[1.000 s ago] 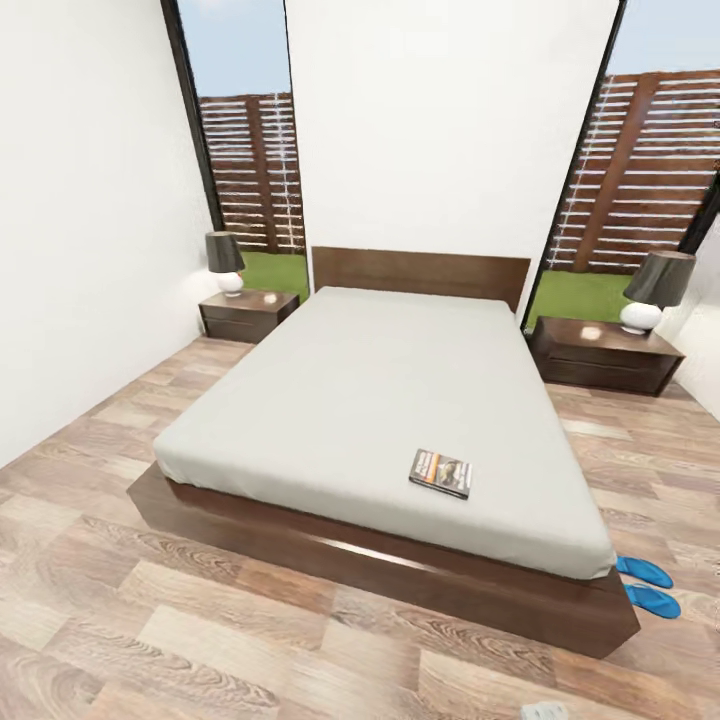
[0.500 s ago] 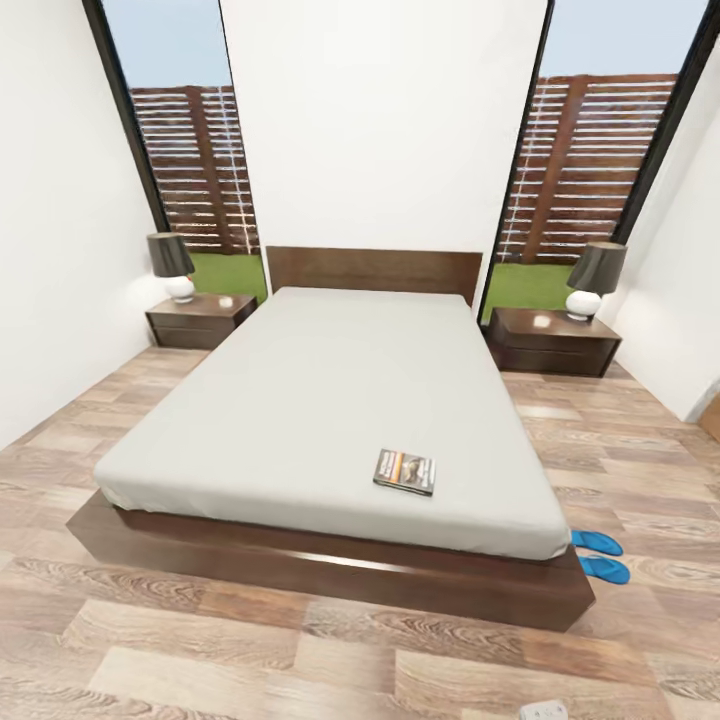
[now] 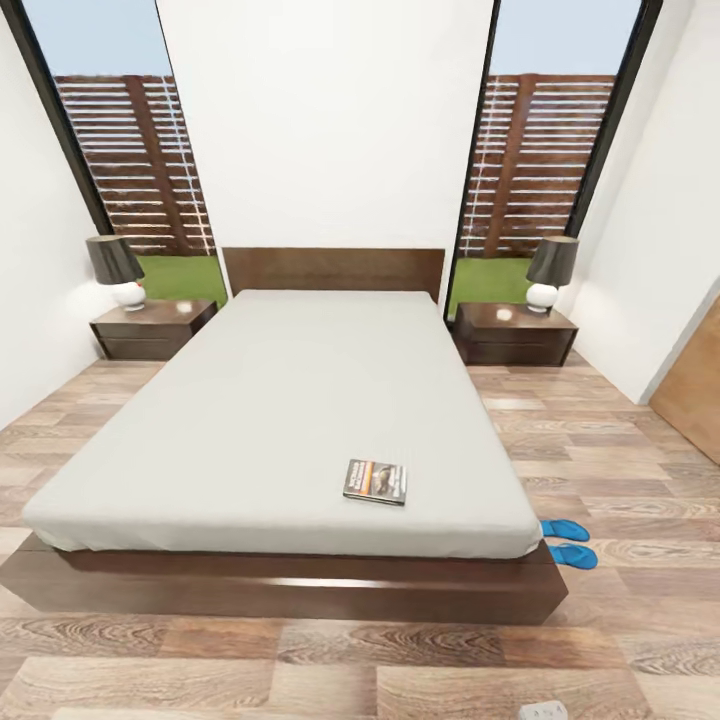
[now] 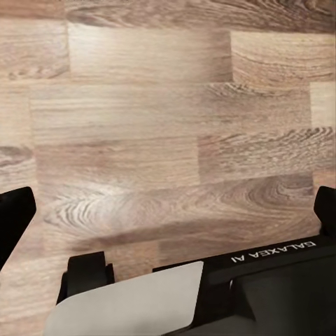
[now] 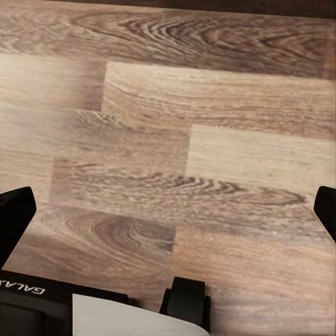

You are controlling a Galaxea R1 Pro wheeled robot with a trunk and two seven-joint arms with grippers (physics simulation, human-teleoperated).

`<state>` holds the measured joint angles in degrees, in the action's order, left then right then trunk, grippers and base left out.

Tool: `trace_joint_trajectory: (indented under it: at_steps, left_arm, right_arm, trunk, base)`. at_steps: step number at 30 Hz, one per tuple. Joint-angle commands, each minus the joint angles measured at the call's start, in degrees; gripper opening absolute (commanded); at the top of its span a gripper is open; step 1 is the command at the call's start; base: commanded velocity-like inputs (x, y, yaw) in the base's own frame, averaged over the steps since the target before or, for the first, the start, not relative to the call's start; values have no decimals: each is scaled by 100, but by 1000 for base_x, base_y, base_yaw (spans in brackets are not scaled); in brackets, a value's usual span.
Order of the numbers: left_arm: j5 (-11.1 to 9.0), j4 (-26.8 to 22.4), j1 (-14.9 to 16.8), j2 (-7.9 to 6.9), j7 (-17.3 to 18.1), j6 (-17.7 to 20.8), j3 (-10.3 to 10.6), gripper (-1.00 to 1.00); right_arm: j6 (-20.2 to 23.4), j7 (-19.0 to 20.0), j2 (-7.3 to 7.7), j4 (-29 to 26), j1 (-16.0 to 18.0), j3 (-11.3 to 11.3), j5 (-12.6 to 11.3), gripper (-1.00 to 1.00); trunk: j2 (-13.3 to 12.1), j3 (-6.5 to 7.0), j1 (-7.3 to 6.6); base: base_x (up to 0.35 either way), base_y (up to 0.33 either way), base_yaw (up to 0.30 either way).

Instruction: In the bedroom, move the book from the bed onto either nightstand, and place the two sandals side by side next to the bed.

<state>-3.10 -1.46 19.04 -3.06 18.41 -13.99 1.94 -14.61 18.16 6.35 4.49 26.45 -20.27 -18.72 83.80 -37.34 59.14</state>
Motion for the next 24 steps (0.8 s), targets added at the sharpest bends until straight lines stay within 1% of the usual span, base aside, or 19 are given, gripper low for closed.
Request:
trace_joint_trajectory:
  at_steps: [1, 10, 24]
  left_arm:
    - [-33, 6, 3, -2, 22, -16, 23, 100]
    - [-24, 6, 3, 0, 22, -11, 26, 100]
    - [-24, 6, 3, 5, 23, -8, 26, 100]
  right_arm:
    - [-35, 38, -2, 25, 9, -41, -61, 100]
    - [-34, 38, -2, 24, 9, -39, -70, 100]
    - [-33, 38, -2, 25, 9, -43, -70, 100]
  trunk:
    - [3, -7, 0]
    - [3, -10, 0]
    - [-559, 241, -308]
  base:
    - [4, 0, -35]
    - [1, 0, -7]
    - [0, 0, 0]
